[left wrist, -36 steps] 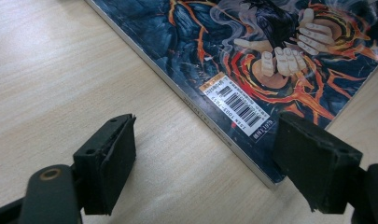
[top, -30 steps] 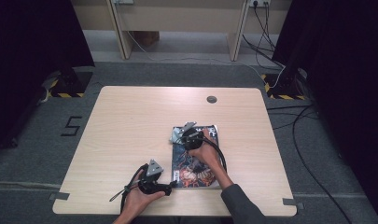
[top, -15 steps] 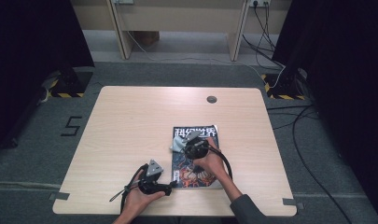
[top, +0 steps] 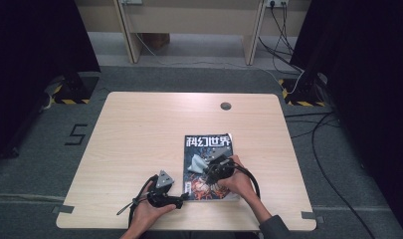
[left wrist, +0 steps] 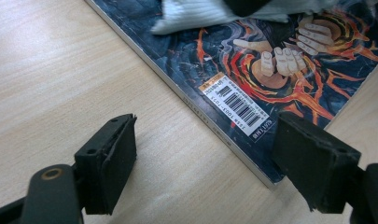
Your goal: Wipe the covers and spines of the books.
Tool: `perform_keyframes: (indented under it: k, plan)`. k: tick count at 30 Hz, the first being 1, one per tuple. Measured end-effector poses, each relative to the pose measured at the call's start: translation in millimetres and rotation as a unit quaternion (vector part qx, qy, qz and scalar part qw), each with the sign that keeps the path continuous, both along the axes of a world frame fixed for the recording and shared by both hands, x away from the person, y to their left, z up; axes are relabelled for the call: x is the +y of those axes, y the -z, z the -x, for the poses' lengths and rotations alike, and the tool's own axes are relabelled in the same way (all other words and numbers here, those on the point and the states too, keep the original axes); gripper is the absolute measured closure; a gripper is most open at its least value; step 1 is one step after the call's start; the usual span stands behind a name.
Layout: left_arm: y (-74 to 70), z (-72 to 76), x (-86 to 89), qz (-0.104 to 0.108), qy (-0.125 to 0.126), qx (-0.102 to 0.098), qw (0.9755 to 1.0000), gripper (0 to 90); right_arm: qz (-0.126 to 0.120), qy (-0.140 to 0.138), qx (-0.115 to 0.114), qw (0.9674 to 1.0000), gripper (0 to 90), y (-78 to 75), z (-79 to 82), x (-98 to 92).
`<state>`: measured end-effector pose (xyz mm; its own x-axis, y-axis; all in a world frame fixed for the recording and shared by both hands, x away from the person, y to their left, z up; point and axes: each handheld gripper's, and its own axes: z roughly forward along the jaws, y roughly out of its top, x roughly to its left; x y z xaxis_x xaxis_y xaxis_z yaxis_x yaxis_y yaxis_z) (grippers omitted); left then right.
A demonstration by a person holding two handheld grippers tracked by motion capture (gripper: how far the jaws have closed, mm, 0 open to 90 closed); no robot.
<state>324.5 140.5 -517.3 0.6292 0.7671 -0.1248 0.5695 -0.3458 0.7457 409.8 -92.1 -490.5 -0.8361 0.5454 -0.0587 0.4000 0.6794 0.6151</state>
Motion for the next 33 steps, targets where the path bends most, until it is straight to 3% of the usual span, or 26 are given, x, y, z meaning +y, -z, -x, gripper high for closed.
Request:
perform_keyframes:
  k: [8, 14, 18, 21, 24, 28, 33]
  plan:
    - [0.0, -0.1, 0.1, 0.0, 0.001, 0.0, 1.0, 20.9, -0.017, 0.005, 0.023, 0.9996, 75.8, -0.2, 18.5, -25.6]
    - [0.0, 0.0, -0.1, 0.002, 0.0, 0.0, 1.0, 20.9, -0.027, -0.016, 0.045, 0.9985, 75.5, -0.9, 34.3, -35.0]
    - [0.0, -0.1, -0.1, 0.001, 0.0, 0.0, 1.0, 20.9, -0.046, -0.025, 0.07, 0.9962, 75.7, -0.3, 38.7, -42.5]
    - [0.0, -0.1, -0.1, 0.001, 0.0, 0.0, 1.0, 20.9, -0.08, -0.017, 0.096, 0.992, 77.1, 3.0, 32.4, -50.1]
    - [0.0, -0.3, -0.1, 0.001, 0.0, 0.0, 1.0, 21.0, -0.082, -0.011, 0.092, 0.9924, 77.1, 3.4, 29.1, -53.2]
    - [0.0, -0.2, -0.1, 0.001, 0.0, 0.0, 1.0, 21.0, -0.062, 0.009, 0.066, 0.9959, 77.0, 1.9, 23.3, -53.1]
    - [0.0, -0.2, -0.1, 0.001, 0.0, 0.0, 1.0, 21.0, -0.056, 0.02, 0.064, 0.9962, 76.6, 0.8, 17.7, -55.7]
